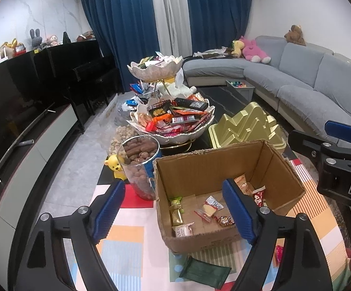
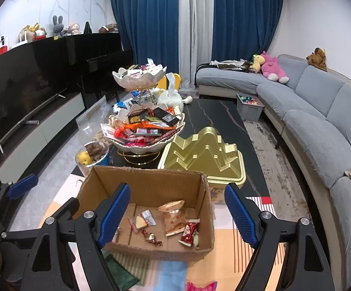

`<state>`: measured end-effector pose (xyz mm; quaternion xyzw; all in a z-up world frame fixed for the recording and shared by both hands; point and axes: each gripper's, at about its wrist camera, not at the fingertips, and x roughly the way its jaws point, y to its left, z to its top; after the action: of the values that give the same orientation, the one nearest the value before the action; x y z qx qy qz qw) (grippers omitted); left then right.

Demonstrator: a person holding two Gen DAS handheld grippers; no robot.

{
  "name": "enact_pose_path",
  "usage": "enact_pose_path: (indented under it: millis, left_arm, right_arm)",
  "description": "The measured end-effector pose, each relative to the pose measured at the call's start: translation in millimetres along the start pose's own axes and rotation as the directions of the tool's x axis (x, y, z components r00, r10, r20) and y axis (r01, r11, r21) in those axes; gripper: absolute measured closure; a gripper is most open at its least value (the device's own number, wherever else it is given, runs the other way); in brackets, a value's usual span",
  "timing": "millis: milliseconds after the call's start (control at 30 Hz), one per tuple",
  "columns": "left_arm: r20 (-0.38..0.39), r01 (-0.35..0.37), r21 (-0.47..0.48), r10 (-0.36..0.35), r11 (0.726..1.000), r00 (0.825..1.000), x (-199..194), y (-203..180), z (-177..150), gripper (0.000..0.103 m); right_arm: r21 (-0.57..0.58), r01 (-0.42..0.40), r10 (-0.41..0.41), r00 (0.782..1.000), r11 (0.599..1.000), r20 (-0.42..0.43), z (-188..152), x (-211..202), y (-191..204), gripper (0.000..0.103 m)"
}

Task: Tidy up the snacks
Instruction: 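Move both tools back from the box toward the green packet and pink candy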

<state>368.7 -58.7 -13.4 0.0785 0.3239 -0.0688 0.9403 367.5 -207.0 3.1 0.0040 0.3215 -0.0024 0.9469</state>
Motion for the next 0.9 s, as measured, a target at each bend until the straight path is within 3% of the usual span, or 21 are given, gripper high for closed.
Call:
enact_pose_path:
  millis: [333, 400, 567, 700, 900]
  left_arm:
    - [0.040, -0.009, -0.001, 0.009, 1.000, 0.999, -26, 2, -11, 0.012]
    - [0.045, -0.014, 0.005, 0.014, 1.000, 0.999, -29, 2, -13, 0.011]
    - [0.053, -0.026, 0.022, 0.025, 0.999, 0.998, -36, 0, -23, 0.008]
    - [0.055, -0.032, 0.027, 0.031, 0.999, 0.998, -39, -2, -30, 0.003]
    - [0.052, -0.026, 0.043, 0.023, 0.999, 0.998, -38, -6, -46, 0.003]
  right_arm:
    - [0.015, 0.012, -0.012, 1.000, 1.000, 0.016, -9, -18, -3, 0.022]
    - [0.020, 0.016, -0.017, 1.000, 1.000, 0.011, -12, -20, -3, 0.016]
    - [0.019, 0.049, -0.049, 0.999, 0.999, 0.019, -21, -27, -5, 0.011]
    - [0.023, 0.068, -0.068, 0.998, 0.997, 0.009, -30, -30, -8, 0.010]
    - [0.053, 0.093, -0.092, 0.996, 0.994, -0.022, -46, -31, -15, 0.010]
